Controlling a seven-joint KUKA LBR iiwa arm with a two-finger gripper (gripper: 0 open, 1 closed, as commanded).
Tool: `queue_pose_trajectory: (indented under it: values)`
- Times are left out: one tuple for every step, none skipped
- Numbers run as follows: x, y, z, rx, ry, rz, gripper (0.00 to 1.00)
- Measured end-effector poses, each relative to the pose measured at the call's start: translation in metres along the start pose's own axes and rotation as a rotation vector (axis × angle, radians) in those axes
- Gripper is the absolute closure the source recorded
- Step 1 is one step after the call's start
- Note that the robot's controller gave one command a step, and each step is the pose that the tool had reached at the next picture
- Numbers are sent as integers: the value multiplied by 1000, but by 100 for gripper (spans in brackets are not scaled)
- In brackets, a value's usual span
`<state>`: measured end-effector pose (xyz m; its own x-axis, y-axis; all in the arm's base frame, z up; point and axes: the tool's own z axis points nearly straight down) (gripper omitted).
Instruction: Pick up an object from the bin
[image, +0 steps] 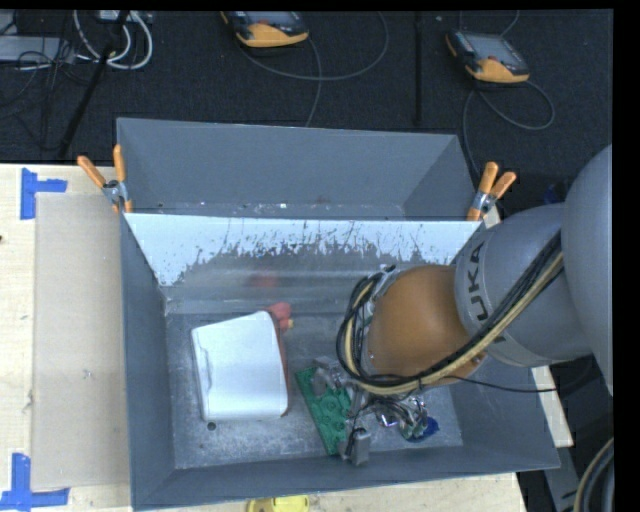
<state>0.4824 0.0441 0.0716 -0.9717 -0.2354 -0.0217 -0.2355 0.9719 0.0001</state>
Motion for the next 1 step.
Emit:
queue_pose_trajectory:
  values:
    - [0,0,0,-1,0,7,0]
